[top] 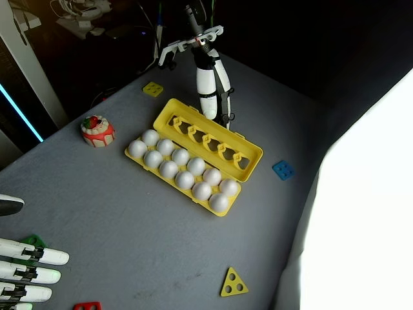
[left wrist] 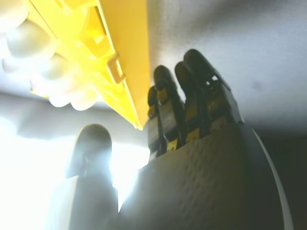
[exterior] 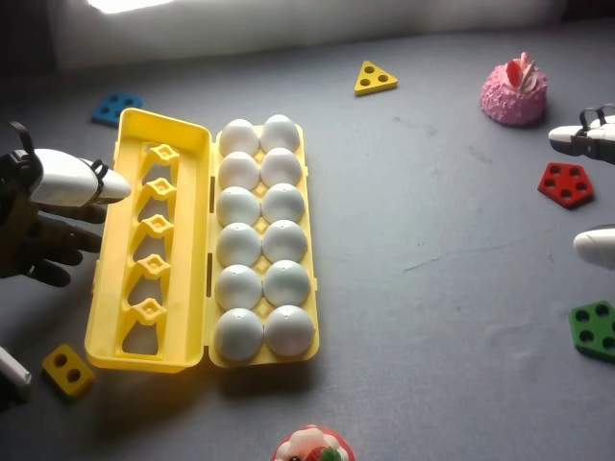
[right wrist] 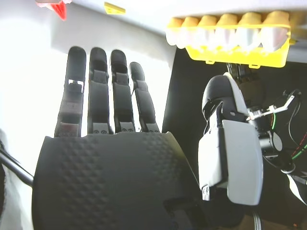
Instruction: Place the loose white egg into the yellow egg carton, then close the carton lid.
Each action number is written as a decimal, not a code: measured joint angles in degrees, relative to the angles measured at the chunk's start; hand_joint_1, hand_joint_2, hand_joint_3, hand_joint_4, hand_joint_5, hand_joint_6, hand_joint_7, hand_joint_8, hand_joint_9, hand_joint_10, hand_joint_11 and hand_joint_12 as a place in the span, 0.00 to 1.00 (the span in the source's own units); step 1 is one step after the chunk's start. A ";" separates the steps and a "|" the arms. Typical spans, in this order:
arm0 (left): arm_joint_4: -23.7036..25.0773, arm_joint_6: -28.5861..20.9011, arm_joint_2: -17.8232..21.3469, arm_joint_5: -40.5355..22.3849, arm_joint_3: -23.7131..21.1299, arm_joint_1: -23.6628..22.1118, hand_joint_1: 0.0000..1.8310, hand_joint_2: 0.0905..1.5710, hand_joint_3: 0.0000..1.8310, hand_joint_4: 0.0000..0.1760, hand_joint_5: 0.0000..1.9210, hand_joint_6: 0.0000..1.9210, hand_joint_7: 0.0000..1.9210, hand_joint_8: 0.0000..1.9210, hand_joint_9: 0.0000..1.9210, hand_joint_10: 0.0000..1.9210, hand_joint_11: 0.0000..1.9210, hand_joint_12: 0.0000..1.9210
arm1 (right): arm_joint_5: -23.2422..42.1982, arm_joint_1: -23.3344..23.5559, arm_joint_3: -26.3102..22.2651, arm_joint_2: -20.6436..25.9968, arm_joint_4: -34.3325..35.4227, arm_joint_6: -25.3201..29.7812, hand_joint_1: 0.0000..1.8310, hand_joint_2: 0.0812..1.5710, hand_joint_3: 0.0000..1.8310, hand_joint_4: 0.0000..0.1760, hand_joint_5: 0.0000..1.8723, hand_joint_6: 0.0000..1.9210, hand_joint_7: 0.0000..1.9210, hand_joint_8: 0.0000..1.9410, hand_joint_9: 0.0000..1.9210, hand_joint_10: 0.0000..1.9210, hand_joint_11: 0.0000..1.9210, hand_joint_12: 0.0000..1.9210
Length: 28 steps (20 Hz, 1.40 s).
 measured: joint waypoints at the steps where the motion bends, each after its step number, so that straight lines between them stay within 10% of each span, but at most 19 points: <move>1: -0.04 -0.42 -0.31 -0.20 -0.02 0.00 0.11 0.87 0.00 0.15 0.19 0.01 0.24 0.01 0.05 0.34 0.00 0.69 | 0.02 0.00 0.00 0.00 0.00 0.00 0.12 0.73 0.00 0.00 0.13 0.00 0.17 0.00 0.16 0.00 0.00 0.52; 28: 1.20 -6.47 -2.80 2.60 -0.79 0.74 0.11 0.87 0.00 0.07 0.21 0.01 0.23 0.00 0.07 0.33 0.00 0.70 | 0.66 -0.22 -0.11 0.00 0.02 -0.02 0.09 0.73 0.00 0.00 0.15 0.00 0.18 0.00 0.18 0.00 0.00 0.54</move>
